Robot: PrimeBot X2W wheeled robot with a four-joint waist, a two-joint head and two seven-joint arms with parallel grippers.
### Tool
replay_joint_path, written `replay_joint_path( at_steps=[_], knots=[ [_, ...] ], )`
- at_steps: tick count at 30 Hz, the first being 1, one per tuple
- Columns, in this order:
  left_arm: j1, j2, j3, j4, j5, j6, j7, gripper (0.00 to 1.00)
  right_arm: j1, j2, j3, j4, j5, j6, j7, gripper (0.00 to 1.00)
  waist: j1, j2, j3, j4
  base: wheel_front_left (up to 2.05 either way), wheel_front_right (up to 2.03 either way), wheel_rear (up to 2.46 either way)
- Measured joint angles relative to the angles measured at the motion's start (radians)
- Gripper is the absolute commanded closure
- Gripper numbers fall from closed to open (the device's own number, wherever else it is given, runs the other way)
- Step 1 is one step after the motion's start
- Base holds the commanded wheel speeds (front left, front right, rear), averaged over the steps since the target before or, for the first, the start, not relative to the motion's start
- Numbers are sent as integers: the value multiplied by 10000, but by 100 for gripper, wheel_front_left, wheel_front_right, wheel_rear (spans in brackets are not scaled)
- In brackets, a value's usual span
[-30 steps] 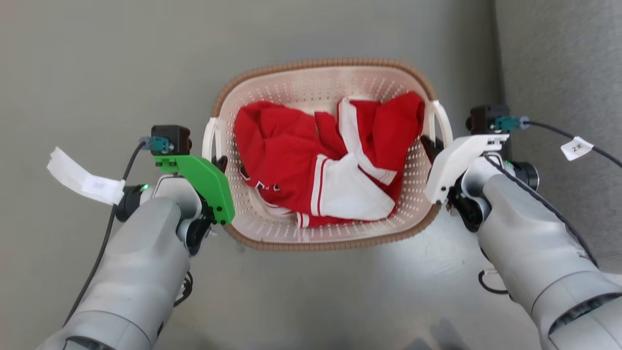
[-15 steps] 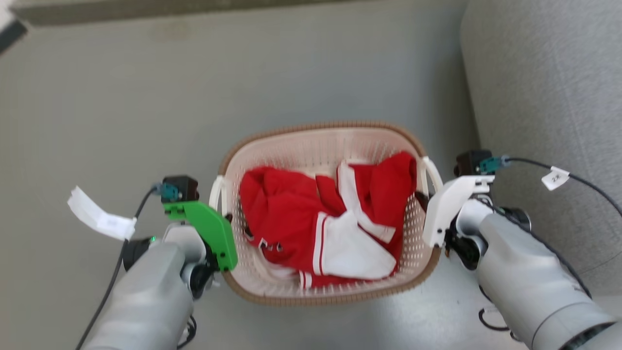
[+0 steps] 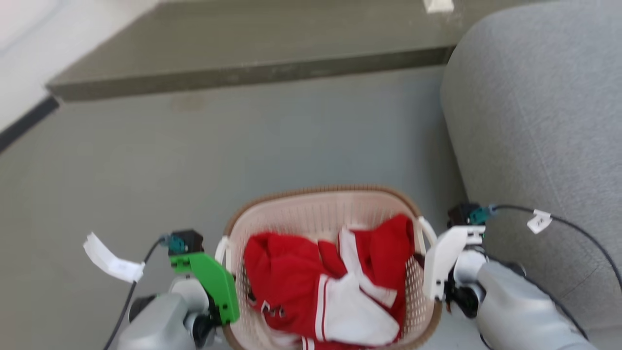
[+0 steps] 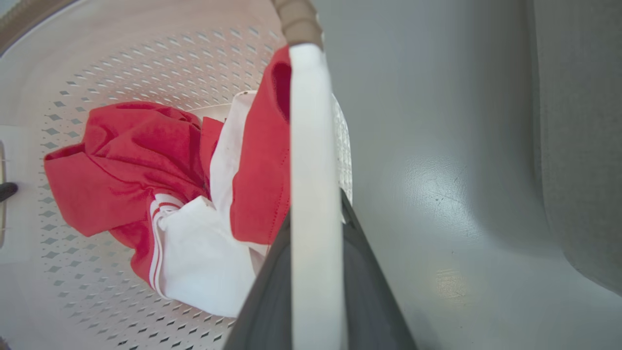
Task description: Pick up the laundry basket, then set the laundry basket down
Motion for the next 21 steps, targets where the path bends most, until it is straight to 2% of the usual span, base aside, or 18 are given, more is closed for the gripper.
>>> replay_joint_path(
  at_steps=[10,21],
  knots=[
    [385,4,-186,13,-322,0,263,100,399,0,249,-13,267,-71,366,100,0,0,-986,-76,0,0,0],
    [394,15,-270,8,-410,0,347,100,407,-4,393,-13,424,-71,477,100,0,0,-1214,-116,0,0,0]
  ],
)
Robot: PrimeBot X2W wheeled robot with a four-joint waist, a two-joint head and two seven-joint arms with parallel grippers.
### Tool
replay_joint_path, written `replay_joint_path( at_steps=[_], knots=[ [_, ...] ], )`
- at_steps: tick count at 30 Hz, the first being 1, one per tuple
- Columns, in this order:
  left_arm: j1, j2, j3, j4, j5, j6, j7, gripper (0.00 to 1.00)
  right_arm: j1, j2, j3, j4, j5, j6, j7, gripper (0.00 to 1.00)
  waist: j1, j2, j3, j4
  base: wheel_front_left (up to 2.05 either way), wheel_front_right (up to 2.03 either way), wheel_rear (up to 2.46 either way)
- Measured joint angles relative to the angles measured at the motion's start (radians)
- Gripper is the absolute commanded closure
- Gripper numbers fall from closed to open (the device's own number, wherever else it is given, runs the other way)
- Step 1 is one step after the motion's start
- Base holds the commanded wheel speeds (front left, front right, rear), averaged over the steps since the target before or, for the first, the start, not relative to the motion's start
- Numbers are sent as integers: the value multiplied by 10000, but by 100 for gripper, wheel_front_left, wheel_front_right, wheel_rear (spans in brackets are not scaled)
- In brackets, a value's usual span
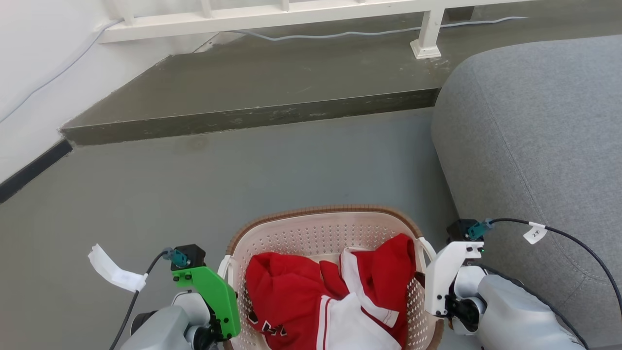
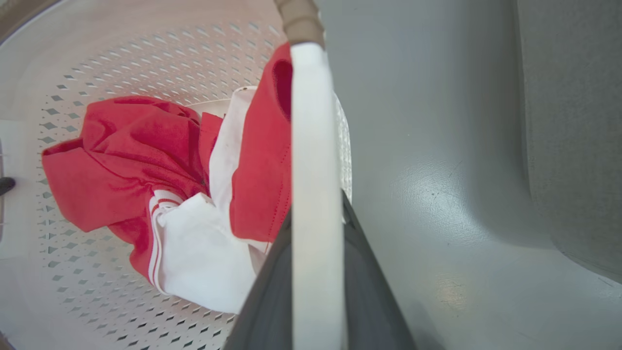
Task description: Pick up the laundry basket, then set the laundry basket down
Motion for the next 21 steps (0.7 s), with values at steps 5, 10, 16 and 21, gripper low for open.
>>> replay_joint_path(
  at_steps=[5,10,16,21],
  knots=[
    [0,15,-73,-6,-88,12,0,100,0,-2,61,4,36,0,40,100,0,0,-2,-7,0,0,0],
    [0,25,-153,-6,-102,23,0,100,0,-6,134,13,161,-2,44,100,0,0,14,-16,0,0,0],
    [0,31,-198,-10,-173,27,-2,100,-1,-10,180,27,221,-2,42,100,0,0,43,-32,0,0,0],
    [0,33,-242,-15,-180,58,-2,100,-2,-12,215,40,267,-2,42,100,0,0,64,-50,0,0,0]
  ],
)
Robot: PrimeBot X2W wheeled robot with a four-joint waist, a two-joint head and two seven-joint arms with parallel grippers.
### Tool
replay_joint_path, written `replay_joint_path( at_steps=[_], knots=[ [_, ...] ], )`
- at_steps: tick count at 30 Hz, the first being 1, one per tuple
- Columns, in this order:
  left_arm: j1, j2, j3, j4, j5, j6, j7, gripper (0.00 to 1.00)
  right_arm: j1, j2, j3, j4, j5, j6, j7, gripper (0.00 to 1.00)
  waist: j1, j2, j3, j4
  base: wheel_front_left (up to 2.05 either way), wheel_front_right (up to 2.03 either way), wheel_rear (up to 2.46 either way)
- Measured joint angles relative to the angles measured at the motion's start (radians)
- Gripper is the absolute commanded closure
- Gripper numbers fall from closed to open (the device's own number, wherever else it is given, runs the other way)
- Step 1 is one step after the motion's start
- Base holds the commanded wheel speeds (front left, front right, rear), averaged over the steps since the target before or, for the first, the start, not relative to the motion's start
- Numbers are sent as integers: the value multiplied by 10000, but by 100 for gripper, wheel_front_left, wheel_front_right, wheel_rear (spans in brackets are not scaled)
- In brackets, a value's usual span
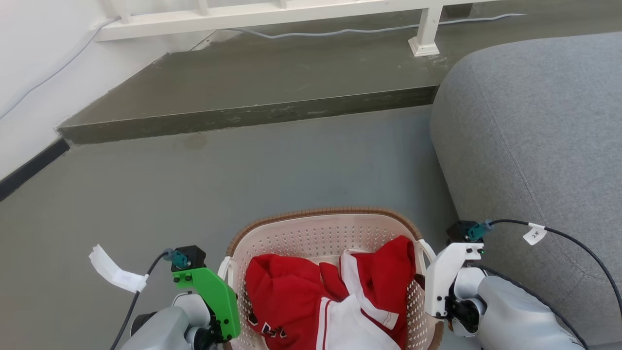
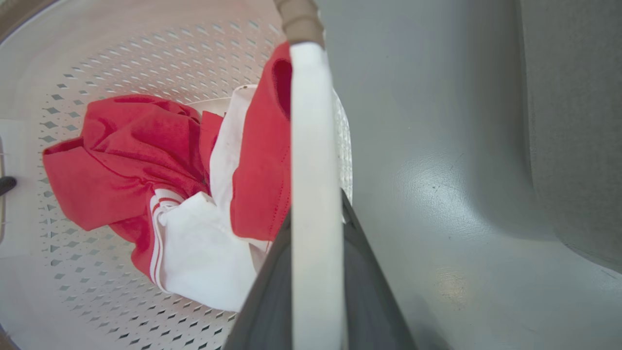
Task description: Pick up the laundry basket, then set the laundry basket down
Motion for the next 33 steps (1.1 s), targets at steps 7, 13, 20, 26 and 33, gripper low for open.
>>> replay_joint_path(
  at_steps=[7,13,20,26,33],
  knots=[
    [-1,6,-52,-13,-81,13,-10,100,-7,-6,40,10,79,0,0,100,0,0,49,-21,0,0,0],
    [-17,31,-59,-84,-249,44,-96,100,-91,-17,50,12,92,0,-2,100,0,0,205,-43,0,0,0],
    [-322,46,-52,-276,-255,132,-293,100,-456,-117,44,-6,161,2,-194,100,0,0,649,-63,0,0,0],
    [-707,44,-50,-332,-253,232,-633,100,-816,-221,17,-52,161,2,-531,100,0,0,1171,-57,0,0,0],
    [-1217,35,2,-353,-240,318,-1166,100,-1314,-288,-40,-136,159,4,-938,100,1,0,1882,-21,0,0,0]
  ],
)
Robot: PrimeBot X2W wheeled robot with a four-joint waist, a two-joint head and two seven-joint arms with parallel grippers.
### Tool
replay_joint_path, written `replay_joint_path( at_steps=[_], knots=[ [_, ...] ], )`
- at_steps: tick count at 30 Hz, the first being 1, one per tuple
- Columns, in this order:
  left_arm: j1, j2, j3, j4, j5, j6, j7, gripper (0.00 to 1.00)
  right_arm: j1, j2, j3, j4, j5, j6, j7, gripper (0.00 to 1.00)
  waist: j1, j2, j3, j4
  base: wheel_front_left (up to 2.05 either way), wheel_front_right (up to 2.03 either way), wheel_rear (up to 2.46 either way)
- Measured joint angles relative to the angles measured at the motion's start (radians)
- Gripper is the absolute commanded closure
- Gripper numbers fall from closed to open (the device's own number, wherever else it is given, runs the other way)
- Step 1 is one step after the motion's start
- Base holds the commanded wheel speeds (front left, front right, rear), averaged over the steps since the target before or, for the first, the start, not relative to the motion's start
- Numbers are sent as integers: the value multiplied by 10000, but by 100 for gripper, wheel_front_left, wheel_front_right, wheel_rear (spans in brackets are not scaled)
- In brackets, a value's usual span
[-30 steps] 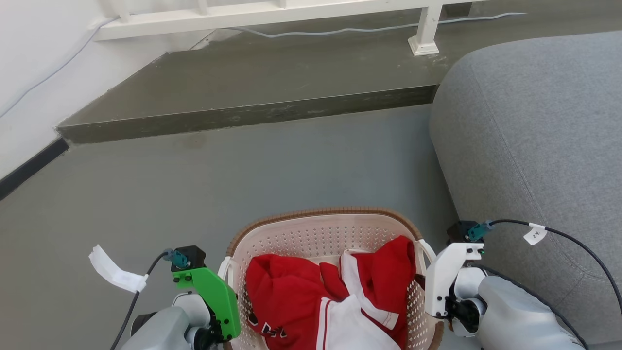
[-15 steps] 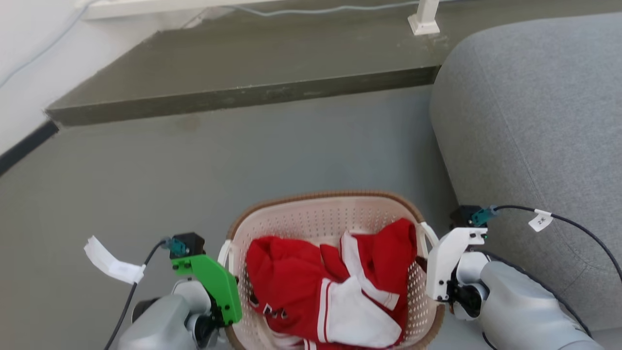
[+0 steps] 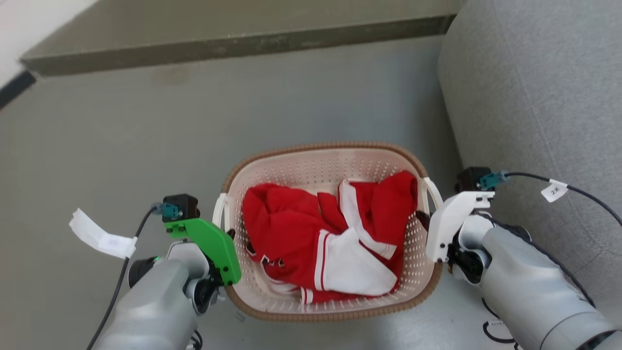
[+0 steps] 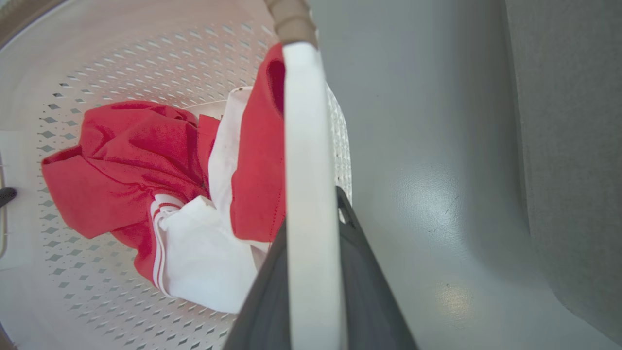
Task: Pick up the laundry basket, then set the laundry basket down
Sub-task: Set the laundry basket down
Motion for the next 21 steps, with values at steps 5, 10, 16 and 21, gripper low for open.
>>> replay_joint_path(
  at_steps=[5,10,16,21],
  knots=[
    [-341,0,10,-4,27,35,-186,100,-289,-29,-31,-31,0,0,-215,100,0,0,552,28,0,0,0],
    [-888,-2,23,-65,90,88,-499,100,-752,-125,-104,-90,0,2,-554,100,0,0,1263,71,0,0,0],
    [-1454,-23,21,-174,234,161,-807,100,-1195,-259,-224,-144,0,8,-849,100,1,0,2007,145,0,0,0],
    [-1990,-29,56,-192,376,178,-1227,100,-1658,-339,-299,-236,0,8,-1227,100,1,0,2638,208,0,0,0]
  ],
)
